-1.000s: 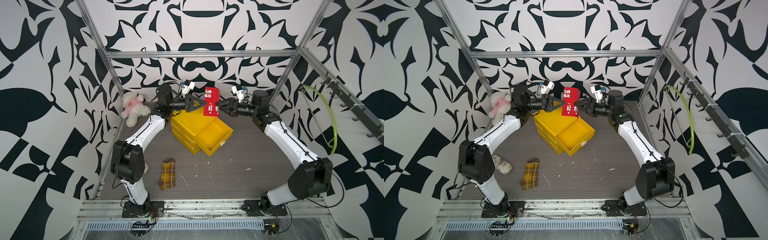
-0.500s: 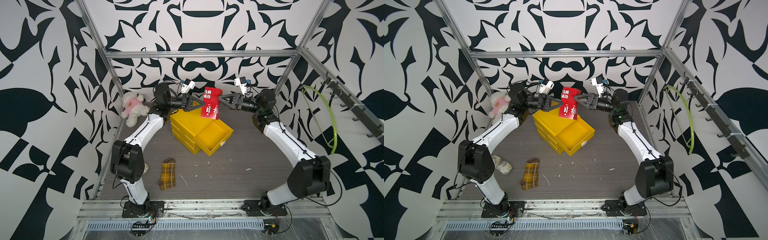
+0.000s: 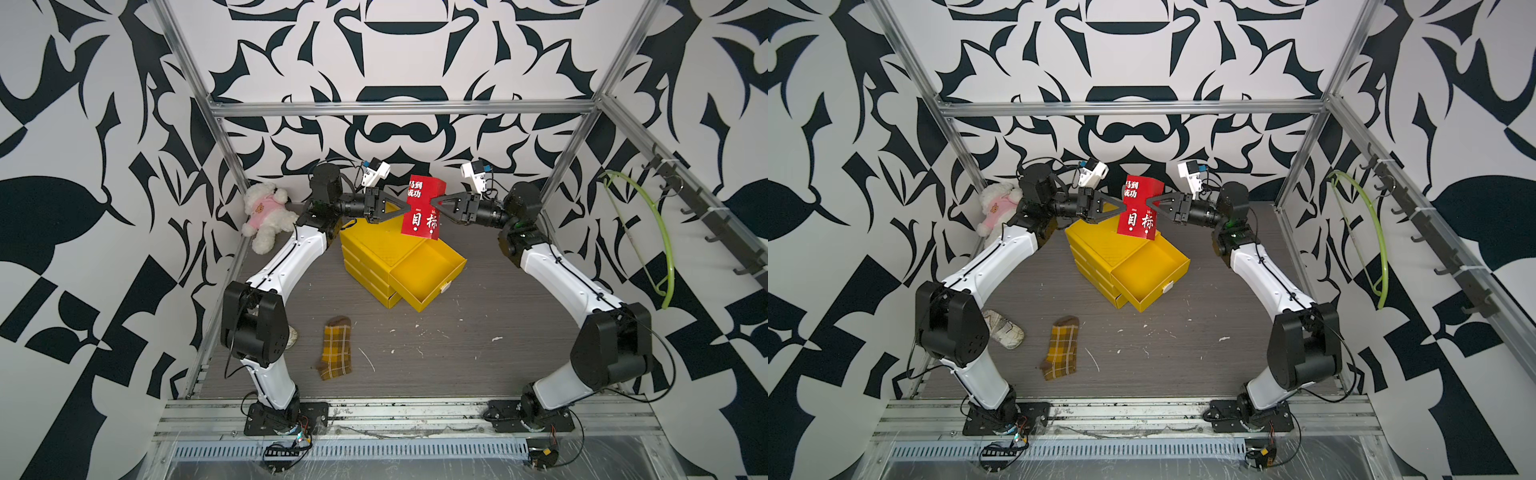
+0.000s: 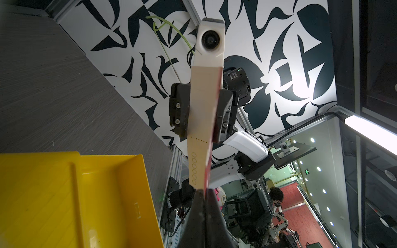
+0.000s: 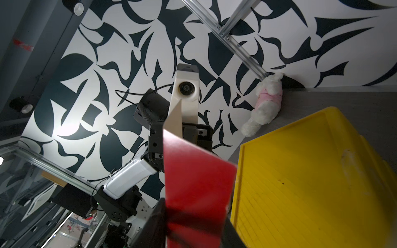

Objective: Take the postcards out of the drawer
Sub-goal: Pick up the postcard from the drawer.

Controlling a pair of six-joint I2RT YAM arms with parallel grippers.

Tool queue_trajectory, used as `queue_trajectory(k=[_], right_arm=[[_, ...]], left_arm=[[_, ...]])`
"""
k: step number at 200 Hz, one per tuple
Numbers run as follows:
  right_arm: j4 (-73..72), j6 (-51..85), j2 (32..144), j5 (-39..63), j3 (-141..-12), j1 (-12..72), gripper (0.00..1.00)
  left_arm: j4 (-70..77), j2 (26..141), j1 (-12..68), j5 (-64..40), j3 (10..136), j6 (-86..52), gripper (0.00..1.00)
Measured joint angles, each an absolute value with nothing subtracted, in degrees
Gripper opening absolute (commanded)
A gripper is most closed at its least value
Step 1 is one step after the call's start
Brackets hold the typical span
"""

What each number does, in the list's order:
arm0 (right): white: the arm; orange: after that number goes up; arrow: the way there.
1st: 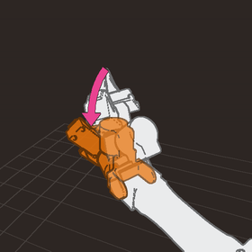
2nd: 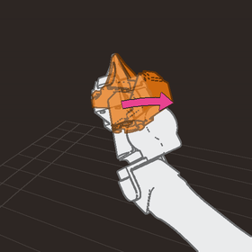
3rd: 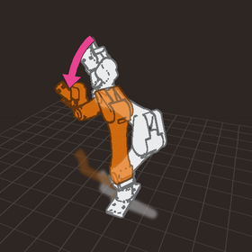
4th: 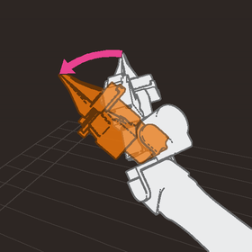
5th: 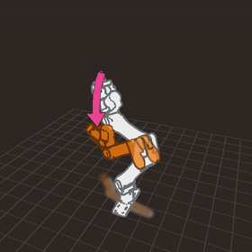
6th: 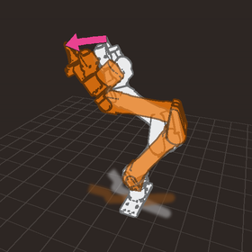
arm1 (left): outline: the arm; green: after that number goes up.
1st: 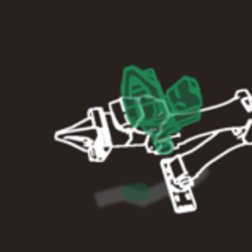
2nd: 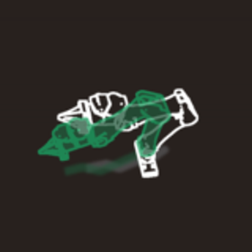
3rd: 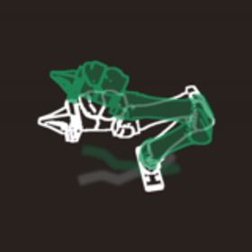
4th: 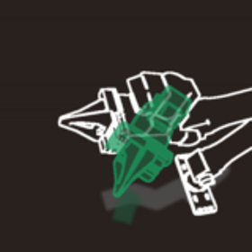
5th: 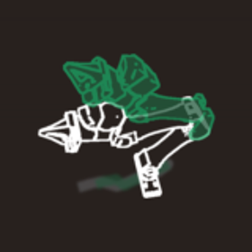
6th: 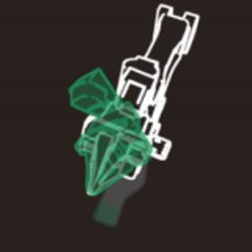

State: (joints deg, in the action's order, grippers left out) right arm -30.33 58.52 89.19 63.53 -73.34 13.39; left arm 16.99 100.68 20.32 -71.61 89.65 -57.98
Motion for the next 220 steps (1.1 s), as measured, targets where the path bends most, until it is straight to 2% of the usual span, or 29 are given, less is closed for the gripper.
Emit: queue_trajectory(k=[9,27,77,132,191,199,213,220], right_arm=[[-29.9,58.1,89.2,63.1,-73.3,13.3,0.16],[-27.8,56.8,89.2,62.5,-73.3,13.4,0.1],[-17.0,50.1,89.2,58.0,-74.4,14.6,0.0],[-0.3,38.7,88.1,47.4,-79.4,17.4,0.0],[3.9,36.8,88.1,43.6,-79.8,18.2,0.0],[3.9,36.9,88.1,43.6,-79.9,18.2,0.0],[3.9,36.9,88.1,44.0,-80.0,18.1,0.0],[3.9,36.9,88.1,44.3,-80.2,18.2,0.0]], left_arm=[[14.7,100.7,20.3,-71.1,89.8,-56.4,0.0],[10.2,100.7,20.1,-69.5,89.9,-52.9,0.0],[-1.4,99.8,20.2,-64.7,90.0,-43.7,0.0],[-10.1,97.7,21.0,-59.7,91.7,-36.0,0.0],[-11.9,97.4,22.2,-57.8,91.7,-34.3,0.0],[-11.9,97.4,22.2,-57.8,91.7,-34.2,0.14],[-12.1,97.4,22.3,-57.5,91.7,-33.6,0.49],[-12.5,97.4,22.4,-57.3,91.7,-33.1,0.59]])
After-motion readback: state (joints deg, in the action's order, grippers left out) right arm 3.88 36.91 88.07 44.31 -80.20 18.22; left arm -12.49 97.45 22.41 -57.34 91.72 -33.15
